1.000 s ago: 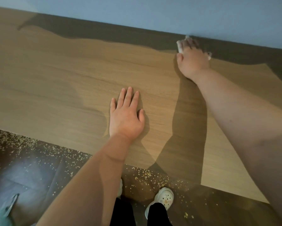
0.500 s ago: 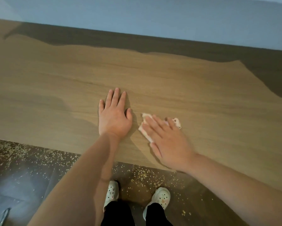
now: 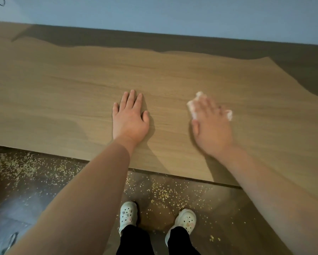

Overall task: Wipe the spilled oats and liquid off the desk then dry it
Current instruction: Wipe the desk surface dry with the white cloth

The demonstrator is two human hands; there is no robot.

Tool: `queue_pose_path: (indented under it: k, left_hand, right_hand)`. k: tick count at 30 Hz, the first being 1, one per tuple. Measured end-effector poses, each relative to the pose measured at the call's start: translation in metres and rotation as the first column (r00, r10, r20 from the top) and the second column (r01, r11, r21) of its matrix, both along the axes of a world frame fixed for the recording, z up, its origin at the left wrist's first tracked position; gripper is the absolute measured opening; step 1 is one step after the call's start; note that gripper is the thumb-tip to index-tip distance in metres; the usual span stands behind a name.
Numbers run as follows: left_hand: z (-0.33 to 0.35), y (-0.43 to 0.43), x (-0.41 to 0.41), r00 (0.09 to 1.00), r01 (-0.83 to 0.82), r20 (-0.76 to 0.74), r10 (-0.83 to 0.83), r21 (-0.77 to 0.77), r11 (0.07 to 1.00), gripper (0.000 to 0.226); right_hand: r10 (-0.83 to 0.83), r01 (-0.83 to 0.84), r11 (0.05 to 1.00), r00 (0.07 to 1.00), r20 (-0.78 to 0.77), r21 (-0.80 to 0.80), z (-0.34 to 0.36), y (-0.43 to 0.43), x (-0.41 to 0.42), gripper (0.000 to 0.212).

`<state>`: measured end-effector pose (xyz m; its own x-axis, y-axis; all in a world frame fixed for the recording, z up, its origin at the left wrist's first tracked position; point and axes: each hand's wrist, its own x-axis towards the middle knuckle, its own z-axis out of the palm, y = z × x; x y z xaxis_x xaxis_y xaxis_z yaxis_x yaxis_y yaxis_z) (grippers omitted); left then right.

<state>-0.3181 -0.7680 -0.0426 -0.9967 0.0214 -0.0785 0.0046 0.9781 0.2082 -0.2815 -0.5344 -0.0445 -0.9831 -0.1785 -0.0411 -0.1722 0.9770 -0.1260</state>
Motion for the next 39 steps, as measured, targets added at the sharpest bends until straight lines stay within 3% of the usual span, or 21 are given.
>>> queue_pose_path:
  k: [3,5,7,9,11,12,14,16,18,21,23,25,27,29,31,32,33,35,37,38,39]
  left_hand:
    - [-0.001,0.0,-0.002,1.0,0.013,-0.002,-0.013,0.002,1.0,0.059]
    - [0.0,0.0,-0.001,1.0,0.015,0.001,-0.015,-0.011,1.0,0.059]
    - [0.002,0.001,0.002,1.0,-0.004,-0.016,0.003,-0.047,0.999,0.057]
    - [0.005,0.006,0.005,0.998,-0.007,-0.064,0.001,-0.091,0.996,0.055]
    - [0.009,0.02,0.007,0.993,0.032,-0.109,-0.036,-0.038,0.999,0.054]
    - [0.011,0.031,0.009,0.99,0.059,-0.127,-0.054,0.036,0.998,0.053]
    - [0.015,0.058,0.012,0.985,0.113,-0.146,-0.088,0.176,0.978,0.051]
    - [0.016,0.085,0.019,0.982,0.151,-0.148,-0.118,0.24,0.959,0.051]
    - [0.013,0.102,0.029,0.986,0.154,-0.099,-0.132,0.255,0.955,0.052]
    - [0.002,0.112,0.04,0.975,0.219,0.005,-0.221,0.101,0.971,0.054]
    - [-0.001,0.113,0.041,0.966,0.254,0.035,-0.254,0.027,0.967,0.056]
    - [-0.001,0.115,0.038,0.968,0.247,0.055,-0.246,-0.008,0.969,0.058]
    - [0.001,0.117,0.038,0.967,0.245,0.073,-0.243,-0.021,0.969,0.059]
    - [0.003,0.118,0.038,0.967,0.244,0.076,-0.243,-0.011,0.97,0.06]
    - [0.003,0.117,0.039,0.968,0.24,0.079,-0.239,-0.001,0.971,0.06]
    - [0.003,0.117,0.039,0.968,0.239,0.082,-0.238,0.003,0.971,0.06]
    - [0.003,0.117,0.04,0.969,0.235,0.081,-0.235,0.003,0.972,0.06]
    - [0.002,0.118,0.039,0.971,0.23,0.077,-0.228,-0.007,0.973,0.06]
    - [0.002,0.118,0.039,0.972,0.227,0.069,-0.226,-0.009,0.974,0.06]
    - [0.002,0.118,0.04,0.973,0.222,0.062,-0.221,-0.006,0.975,0.06]
    - [0.002,0.118,0.04,0.974,0.218,0.057,-0.217,-0.001,0.976,0.06]
  right_hand:
    - [0.489,-0.494,0.869,0.866,0.099,0.025,-0.001,-0.017,0.056,0.054]
    - [0.583,-0.588,0.808,0.807,0.09,0.037,-0.001,0.002,0.068,0.053]
    - [0.392,-0.397,0.914,0.917,0.065,0.079,-0.001,0.032,0.061,0.051]
    - [-0.076,0.075,0.997,0.996,0.04,0.025,0.004,0.06,0.048,0.053]
    - [-0.438,0.441,0.897,0.896,0.072,-0.036,0.007,0.061,0.043,0.057]
    - [-0.45,0.452,0.892,0.891,0.061,-0.027,0.006,0.053,0.047,0.058]
    - [-0.157,0.157,0.988,0.988,-0.001,-0.003,0.0,0.03,0.064,0.056]
    - [0.244,-0.245,0.97,0.969,0.025,0.005,-0.004,0.025,0.085,0.056]
    - [0.336,-0.335,0.942,0.939,0.075,-0.027,-0.003,0.048,0.089,0.056]
    - [-0.077,0.077,0.996,0.997,0.023,-0.032,-0.003,0.097,0.079,0.054]
    - [-0.407,0.408,0.912,0.913,0.031,-0.048,0.001,0.121,0.066,0.053]
    - [-0.574,0.577,0.815,0.816,0.066,-0.045,0.003,0.117,0.056,0.056]
    - [-0.486,0.488,0.873,0.872,0.055,-0.026,0.003,0.088,0.063,0.058]
    - [-0.145,0.145,0.989,0.989,0.035,-0.01,-0.003,0.059,0.086,0.058]
    - [0.198,-0.2,0.98,0.978,0.062,0.022,-0.005,0.058,0.105,0.056]
    - [0.238,-0.24,0.97,0.969,0.064,0.035,-0.005,0.073,0.104,0.055]
    - [0.15,-0.153,0.987,0.987,0.062,0.048,-0.004,0.091,0.099,0.055]
    - [-0.257,0.256,0.966,0.964,0.064,0.021,0.0,0.124,0.08,0.056]
    - [-0.592,0.595,0.804,0.802,0.086,-0.014,0.005,0.14,0.055,0.057]
    - [-0.664,0.666,0.746,0.744,0.08,-0.006,0.005,0.134,0.047,0.058]
    - [-0.66,0.661,0.75,0.748,0.066,-0.002,0.005,0.121,0.042,0.059]
